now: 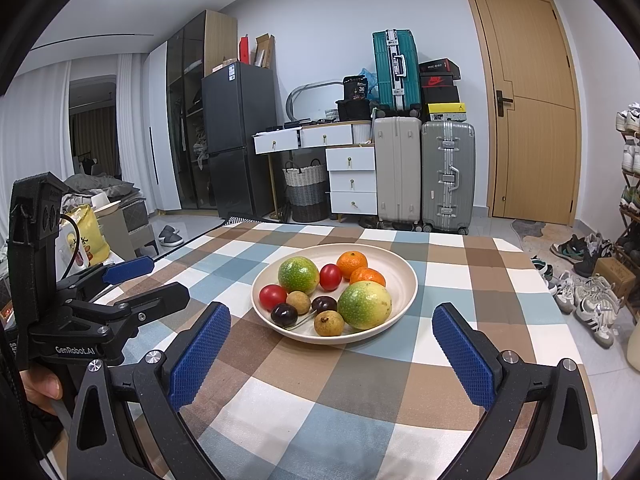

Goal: Organize fruits

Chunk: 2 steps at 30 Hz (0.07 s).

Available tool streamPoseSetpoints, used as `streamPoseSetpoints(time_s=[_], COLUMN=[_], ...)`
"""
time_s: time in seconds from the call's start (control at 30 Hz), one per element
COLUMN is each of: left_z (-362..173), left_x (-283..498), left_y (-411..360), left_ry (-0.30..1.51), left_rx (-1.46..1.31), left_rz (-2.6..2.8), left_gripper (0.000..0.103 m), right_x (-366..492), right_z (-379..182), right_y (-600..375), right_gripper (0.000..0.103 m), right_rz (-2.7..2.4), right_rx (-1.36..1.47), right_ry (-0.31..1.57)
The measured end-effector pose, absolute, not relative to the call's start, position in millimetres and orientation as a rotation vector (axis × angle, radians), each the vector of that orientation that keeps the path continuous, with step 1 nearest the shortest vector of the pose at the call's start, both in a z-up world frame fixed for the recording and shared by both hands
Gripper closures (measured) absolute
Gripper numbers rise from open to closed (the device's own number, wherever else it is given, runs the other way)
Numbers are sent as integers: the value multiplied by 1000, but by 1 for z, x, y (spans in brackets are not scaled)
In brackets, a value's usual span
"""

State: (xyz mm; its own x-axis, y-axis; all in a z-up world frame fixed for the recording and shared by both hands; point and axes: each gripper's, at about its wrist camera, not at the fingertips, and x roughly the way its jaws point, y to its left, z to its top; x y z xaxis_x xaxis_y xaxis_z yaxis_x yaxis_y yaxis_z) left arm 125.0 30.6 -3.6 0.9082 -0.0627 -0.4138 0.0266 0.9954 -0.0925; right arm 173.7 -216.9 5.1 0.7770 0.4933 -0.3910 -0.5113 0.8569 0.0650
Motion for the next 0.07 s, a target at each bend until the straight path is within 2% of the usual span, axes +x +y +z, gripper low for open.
streamPoseSetpoints(time_s=[0.07], left_z=[-4], left_x=[125], left_y=[31], left_ry=[432], left_rx=[-86], left_rz=[-44], left_gripper=[0], right_x=[174], right_z=[5], right_y=[-217], right_gripper=[0], right_rz=[544], right_rx=[-45], right_ry=[410])
